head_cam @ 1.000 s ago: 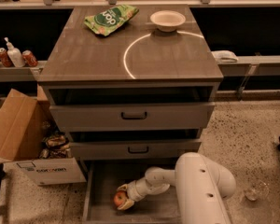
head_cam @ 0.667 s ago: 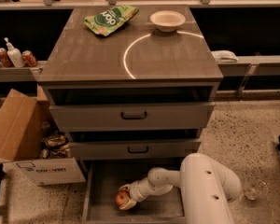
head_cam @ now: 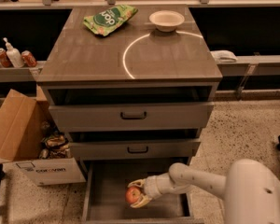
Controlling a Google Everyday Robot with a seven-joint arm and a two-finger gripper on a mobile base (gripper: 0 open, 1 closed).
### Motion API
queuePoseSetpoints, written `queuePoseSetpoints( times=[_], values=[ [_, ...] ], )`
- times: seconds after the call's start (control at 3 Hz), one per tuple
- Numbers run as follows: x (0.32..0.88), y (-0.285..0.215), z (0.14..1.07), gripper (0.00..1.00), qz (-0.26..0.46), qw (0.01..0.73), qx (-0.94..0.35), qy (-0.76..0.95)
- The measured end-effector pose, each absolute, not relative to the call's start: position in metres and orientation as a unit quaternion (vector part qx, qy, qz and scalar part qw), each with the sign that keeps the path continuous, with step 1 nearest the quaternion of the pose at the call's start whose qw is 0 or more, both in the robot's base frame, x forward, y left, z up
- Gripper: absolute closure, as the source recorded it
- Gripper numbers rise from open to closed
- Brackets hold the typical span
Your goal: Pick apple from bottom drawer and place on counter
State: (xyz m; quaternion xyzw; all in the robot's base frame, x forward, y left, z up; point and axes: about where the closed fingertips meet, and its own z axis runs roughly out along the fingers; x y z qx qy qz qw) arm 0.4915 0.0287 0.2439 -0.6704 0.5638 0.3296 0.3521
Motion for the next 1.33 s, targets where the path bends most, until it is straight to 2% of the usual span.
queuePoseSetpoints(
  times=[0.67, 1.33],
  values=[
    [0.484, -0.031, 0.36, 1.0, 0.371, 0.407, -0.674, 0.492],
    [0.47, -0.027, 0.379, 1.0, 0.392, 0.399, -0.679, 0.476]
  ],
)
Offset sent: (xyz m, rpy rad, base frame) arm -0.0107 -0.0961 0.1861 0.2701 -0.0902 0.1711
